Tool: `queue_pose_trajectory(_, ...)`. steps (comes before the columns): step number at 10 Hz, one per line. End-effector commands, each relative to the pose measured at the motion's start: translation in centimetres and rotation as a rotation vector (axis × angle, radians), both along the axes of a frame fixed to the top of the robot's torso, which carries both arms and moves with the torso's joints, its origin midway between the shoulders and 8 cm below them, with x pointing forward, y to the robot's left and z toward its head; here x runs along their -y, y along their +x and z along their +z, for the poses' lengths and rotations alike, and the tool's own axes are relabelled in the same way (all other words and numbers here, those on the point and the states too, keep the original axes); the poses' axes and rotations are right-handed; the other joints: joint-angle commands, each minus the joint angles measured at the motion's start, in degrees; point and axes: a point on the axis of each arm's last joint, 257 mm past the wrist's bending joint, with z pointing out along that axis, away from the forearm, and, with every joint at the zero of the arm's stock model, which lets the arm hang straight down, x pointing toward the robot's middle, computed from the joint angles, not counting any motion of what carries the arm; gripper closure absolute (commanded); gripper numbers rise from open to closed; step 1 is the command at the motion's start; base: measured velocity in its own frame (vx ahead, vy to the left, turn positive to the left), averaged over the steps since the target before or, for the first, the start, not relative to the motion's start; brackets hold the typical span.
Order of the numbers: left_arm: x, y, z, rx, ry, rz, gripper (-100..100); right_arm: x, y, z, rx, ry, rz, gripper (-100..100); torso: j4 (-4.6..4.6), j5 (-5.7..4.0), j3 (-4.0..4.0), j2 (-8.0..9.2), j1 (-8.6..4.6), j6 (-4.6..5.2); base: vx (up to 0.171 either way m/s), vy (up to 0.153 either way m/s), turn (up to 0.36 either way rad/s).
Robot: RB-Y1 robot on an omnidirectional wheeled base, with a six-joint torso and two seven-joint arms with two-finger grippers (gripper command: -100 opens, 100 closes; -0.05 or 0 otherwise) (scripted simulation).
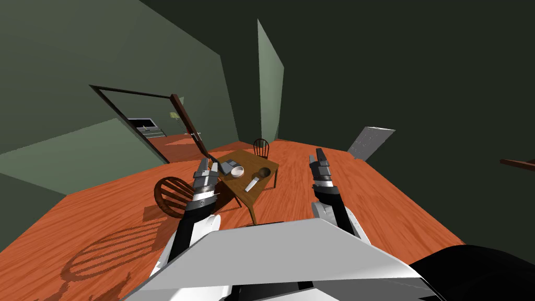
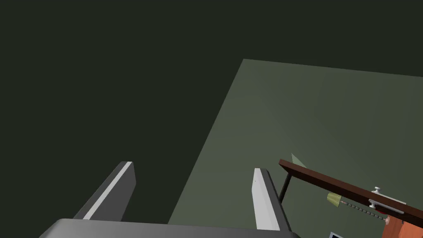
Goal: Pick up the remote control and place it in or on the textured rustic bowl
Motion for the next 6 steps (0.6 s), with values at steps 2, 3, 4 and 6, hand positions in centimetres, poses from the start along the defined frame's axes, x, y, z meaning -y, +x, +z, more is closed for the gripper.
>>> queue_pose_trajectory(2, 0.4, 0.9, -0.7, -0.033, 0.038, -0.026, -100, 0.0, 0.0, 0.0, 0.0, 0.0, 0.0, 0, 0.02, 0.0, 0.06, 0.12, -0.02, 0.0, -0.074, -0.018, 0.019)
queue_pose_trajectory(3, 0.4, 1.4, -1.2, -0.055, 0.053, -0.037, -100, 0.0, 0.0, 0.0, 0.0, 0.0, 0.0, 0, 0.06, -0.01, 0.17, 0.31, -0.07, 0.0, -0.162, -0.053, 0.02)
queue_pose_trajectory(4, 0.4, 2.1, -1.9, -0.082, 0.065, -0.047, -100, 0.0, 0.0, 0.0, 0.0, 0.0, 0.0, 0, 0.11, -0.03, 0.3, 0.53, -0.17, 0.01, -0.226, -0.041, 0.028)
queue_pose_trajectory(6, 0.1, 3.8, -3.7, -0.15, 0.084, -0.061, -100, 0.0, 0.0, 0.0, 0.0, 0.0, 0.0, 0, 0.19, -0.04, 0.49, 0.84, -0.2, 0.01, -0.224, -0.069, 0.026)
